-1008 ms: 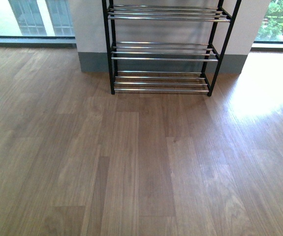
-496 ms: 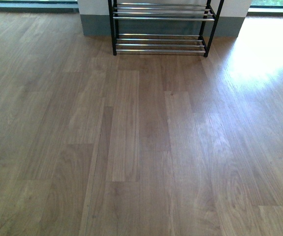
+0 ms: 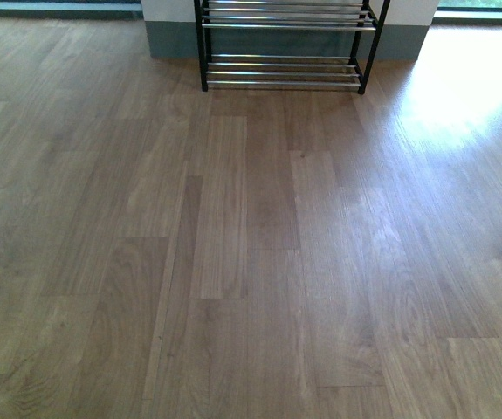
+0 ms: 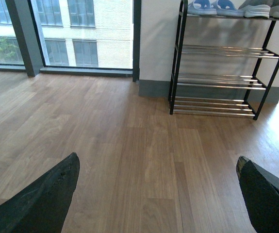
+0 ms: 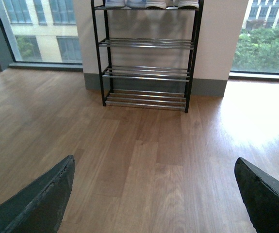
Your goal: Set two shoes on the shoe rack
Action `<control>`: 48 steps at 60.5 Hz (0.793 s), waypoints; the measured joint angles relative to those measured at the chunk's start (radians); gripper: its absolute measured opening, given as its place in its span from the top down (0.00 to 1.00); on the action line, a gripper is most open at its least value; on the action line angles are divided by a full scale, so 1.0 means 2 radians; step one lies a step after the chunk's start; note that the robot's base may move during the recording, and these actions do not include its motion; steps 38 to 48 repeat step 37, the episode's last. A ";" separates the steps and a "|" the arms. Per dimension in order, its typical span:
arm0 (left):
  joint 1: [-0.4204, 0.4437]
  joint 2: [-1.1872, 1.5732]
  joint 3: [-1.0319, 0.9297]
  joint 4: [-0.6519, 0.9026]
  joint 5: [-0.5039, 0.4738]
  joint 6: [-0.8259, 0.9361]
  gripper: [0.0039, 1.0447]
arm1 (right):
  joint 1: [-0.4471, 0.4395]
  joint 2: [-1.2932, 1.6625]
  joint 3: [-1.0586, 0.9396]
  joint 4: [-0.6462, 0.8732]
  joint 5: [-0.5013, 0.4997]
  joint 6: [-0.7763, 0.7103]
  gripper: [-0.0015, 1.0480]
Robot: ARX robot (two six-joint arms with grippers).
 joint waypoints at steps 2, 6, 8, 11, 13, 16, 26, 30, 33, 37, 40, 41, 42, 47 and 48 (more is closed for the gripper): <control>0.000 0.000 0.000 0.000 0.000 0.000 0.09 | 0.000 0.000 0.000 0.000 0.000 0.000 0.09; 0.000 0.000 0.000 0.000 0.000 0.000 0.09 | 0.000 0.000 0.000 0.000 0.000 0.000 0.09; 0.000 0.000 0.000 0.000 0.000 0.000 0.09 | 0.000 0.000 0.000 0.000 0.000 0.000 0.09; 0.000 0.000 0.000 0.000 0.000 0.000 0.09 | 0.000 0.000 0.000 0.000 0.000 0.000 0.09; 0.000 0.000 0.000 0.000 0.000 0.000 0.09 | 0.000 0.000 0.000 0.000 0.000 0.000 0.09; 0.000 0.000 0.000 0.000 0.000 0.000 0.09 | 0.000 0.000 0.000 0.000 0.000 0.000 0.09; 0.000 0.000 0.000 0.000 0.000 0.000 0.09 | 0.000 0.000 0.000 0.000 0.000 0.000 0.09; 0.000 0.000 0.000 0.000 0.000 0.000 0.09 | 0.000 0.000 0.000 0.000 0.000 0.000 0.09; 0.000 0.000 0.000 0.000 0.000 0.000 0.09 | 0.000 0.000 0.000 0.000 0.000 0.000 0.09; 0.000 0.000 0.000 0.000 0.000 0.000 0.09 | 0.000 0.000 0.000 0.000 0.000 0.000 0.09; 0.000 0.000 0.000 0.000 0.000 0.000 0.09 | 0.000 0.000 0.000 0.000 0.000 0.000 0.09; 0.000 0.000 0.000 0.000 0.000 0.000 0.09 | 0.000 0.000 0.000 0.000 0.000 0.000 0.09; 0.000 0.000 0.000 0.000 0.000 0.000 0.09 | 0.000 0.000 0.000 0.000 0.000 0.000 0.09; 0.000 0.000 0.000 0.000 0.000 0.000 0.09 | 0.000 0.000 0.000 0.000 0.000 0.000 0.09; 0.000 0.000 0.000 0.000 0.000 0.000 0.09 | 0.000 0.000 0.000 0.000 0.000 0.000 0.09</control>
